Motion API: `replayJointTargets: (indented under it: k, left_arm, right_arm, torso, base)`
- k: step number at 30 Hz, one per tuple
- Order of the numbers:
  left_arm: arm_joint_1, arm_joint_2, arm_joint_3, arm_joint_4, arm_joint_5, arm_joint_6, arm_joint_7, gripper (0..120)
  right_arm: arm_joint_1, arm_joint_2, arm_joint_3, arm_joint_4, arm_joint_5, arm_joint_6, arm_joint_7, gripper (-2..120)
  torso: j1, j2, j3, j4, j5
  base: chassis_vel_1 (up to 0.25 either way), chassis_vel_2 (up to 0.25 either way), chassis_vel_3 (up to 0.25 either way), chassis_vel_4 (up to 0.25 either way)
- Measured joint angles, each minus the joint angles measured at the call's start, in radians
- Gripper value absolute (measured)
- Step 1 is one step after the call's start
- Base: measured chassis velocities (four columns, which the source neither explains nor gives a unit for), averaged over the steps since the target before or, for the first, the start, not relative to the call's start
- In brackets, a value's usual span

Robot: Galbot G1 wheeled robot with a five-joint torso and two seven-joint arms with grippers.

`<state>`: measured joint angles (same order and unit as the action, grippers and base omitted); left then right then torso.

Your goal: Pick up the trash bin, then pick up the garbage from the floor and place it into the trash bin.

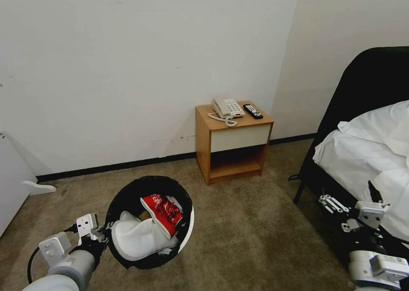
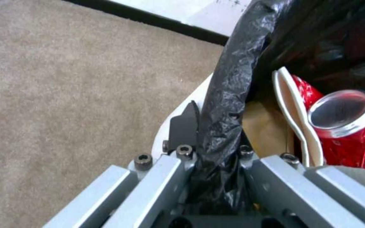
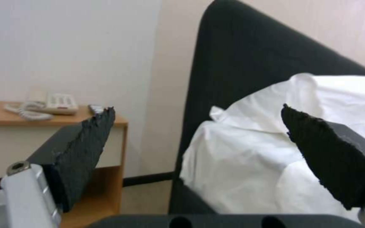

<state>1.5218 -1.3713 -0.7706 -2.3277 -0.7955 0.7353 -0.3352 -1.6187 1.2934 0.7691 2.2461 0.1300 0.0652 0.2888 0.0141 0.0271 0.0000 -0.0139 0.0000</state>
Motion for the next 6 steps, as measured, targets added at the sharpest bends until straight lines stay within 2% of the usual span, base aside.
replayJointTargets:
  k: [6]
  left_arm:
    - [-0.003,0.001,0.000,0.004,0.005,0.000,0.006,2]
  right_arm:
    - [0.002,0.005,0.048,0.006,-0.007,0.002,0.008,100]
  torso:
    - [0.000,0.000,0.000,0.0000,0.0000]
  base:
    - [0.000,0.000,0.000,0.000]
